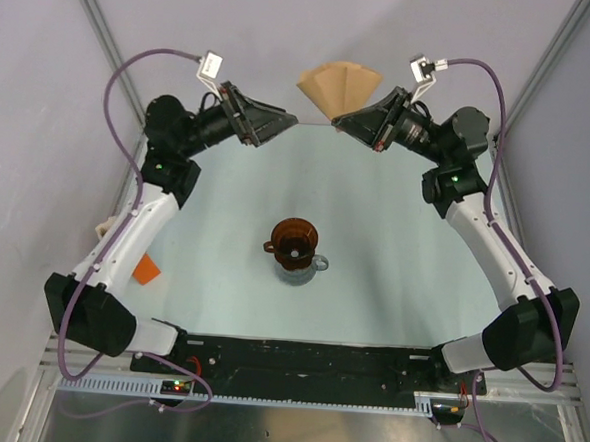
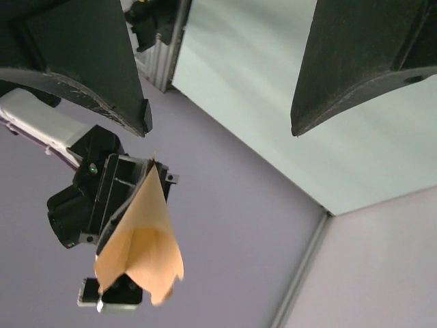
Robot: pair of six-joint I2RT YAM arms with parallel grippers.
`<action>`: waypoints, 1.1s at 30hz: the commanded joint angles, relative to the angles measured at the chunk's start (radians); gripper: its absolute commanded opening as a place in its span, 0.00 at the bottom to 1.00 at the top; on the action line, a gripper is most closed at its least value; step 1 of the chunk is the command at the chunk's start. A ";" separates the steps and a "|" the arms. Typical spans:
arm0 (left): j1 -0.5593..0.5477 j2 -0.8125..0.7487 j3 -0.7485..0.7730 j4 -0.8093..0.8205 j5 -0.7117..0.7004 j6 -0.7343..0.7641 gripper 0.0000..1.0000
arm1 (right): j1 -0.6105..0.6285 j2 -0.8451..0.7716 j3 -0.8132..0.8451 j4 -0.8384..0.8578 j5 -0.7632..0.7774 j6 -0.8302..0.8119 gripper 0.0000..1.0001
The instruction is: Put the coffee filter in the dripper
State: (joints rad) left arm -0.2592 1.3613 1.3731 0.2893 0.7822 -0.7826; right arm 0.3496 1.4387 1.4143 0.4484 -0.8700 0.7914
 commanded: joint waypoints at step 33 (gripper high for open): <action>-0.220 0.041 -0.075 0.361 -0.235 -0.259 0.53 | 0.066 -0.005 -0.006 0.077 0.080 0.107 0.00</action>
State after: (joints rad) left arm -0.4686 1.3972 1.2919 0.6125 0.5713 -1.0248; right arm 0.4103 1.4456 1.4063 0.4911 -0.8082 0.9169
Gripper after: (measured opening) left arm 0.580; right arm 0.010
